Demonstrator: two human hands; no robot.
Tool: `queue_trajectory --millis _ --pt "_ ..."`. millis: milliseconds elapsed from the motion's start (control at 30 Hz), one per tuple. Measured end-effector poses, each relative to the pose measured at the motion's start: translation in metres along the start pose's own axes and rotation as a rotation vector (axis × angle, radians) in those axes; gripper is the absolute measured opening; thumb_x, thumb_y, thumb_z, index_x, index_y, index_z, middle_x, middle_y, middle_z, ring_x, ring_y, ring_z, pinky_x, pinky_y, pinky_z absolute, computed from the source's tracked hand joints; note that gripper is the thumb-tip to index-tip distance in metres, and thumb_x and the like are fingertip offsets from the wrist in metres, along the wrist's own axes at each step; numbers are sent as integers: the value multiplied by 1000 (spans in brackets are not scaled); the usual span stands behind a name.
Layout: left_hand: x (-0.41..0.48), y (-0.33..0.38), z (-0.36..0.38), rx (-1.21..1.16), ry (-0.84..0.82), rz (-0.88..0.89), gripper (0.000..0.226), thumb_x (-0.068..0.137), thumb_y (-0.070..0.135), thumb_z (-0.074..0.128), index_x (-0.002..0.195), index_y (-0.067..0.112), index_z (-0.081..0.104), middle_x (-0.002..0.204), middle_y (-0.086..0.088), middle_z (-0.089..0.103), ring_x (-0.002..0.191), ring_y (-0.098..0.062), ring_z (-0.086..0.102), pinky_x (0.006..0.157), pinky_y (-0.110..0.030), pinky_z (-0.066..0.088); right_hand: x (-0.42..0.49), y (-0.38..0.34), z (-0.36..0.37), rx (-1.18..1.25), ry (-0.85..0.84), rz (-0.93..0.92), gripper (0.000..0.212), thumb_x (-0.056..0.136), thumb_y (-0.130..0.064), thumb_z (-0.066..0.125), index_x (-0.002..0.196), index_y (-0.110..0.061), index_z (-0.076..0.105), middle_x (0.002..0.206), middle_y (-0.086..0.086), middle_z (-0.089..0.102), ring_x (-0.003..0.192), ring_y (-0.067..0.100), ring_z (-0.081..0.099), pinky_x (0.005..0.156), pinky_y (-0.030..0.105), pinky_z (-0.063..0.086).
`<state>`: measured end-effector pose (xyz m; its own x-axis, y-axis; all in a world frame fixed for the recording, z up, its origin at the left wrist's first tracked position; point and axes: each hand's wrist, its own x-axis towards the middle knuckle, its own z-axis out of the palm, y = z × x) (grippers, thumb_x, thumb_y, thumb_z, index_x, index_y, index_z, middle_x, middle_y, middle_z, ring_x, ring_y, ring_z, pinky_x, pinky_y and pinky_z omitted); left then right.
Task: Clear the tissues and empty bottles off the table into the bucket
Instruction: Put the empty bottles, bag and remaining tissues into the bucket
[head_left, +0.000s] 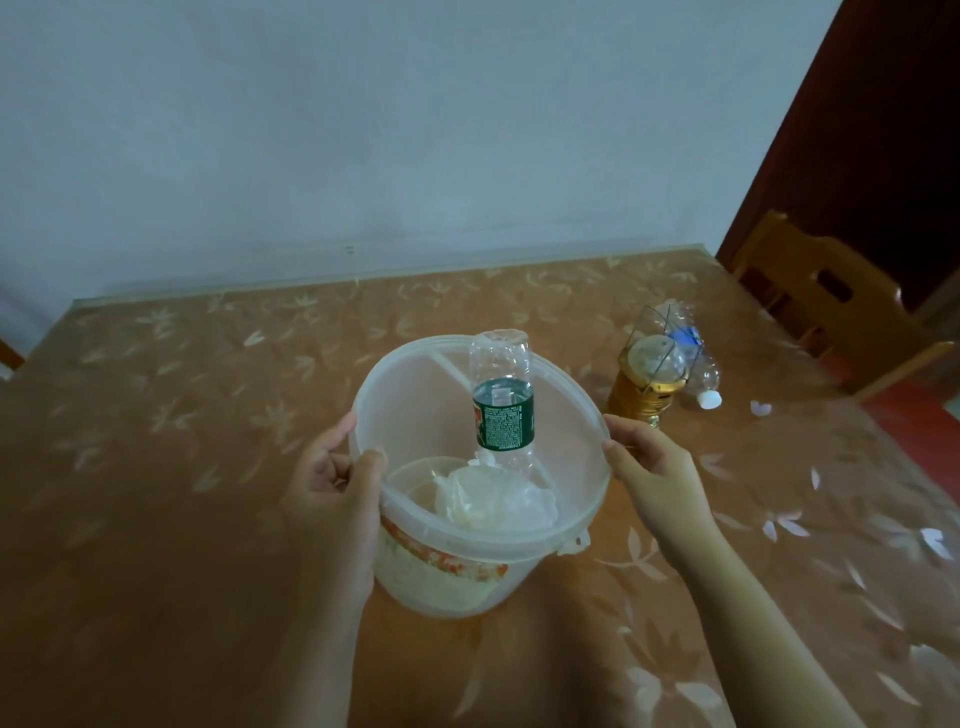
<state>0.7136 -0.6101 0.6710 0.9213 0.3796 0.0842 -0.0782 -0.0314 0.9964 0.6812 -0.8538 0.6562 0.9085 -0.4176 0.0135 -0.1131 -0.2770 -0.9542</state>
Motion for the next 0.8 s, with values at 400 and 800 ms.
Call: queue_trajectory --millis 400,800 --pt "-57 8 54 47 154 31 36 64 23 61 88 50 66 46 15 48 44 -4 45 53 -31 44 35 14 -67 78 -186 -35 24 85 -13 58 96 -35 62 97 -18 67 91 -2 62 76 20 50" --pt "-116 1 -34 3 -12 76 40 64 18 58 93 45 64 46 13 47 44 -4 47 51 -19 46 -99 24 -60 221 0 -7 22 83 -10 60 92 -29 66 100 -7 69 89 10 64 72 25 52"
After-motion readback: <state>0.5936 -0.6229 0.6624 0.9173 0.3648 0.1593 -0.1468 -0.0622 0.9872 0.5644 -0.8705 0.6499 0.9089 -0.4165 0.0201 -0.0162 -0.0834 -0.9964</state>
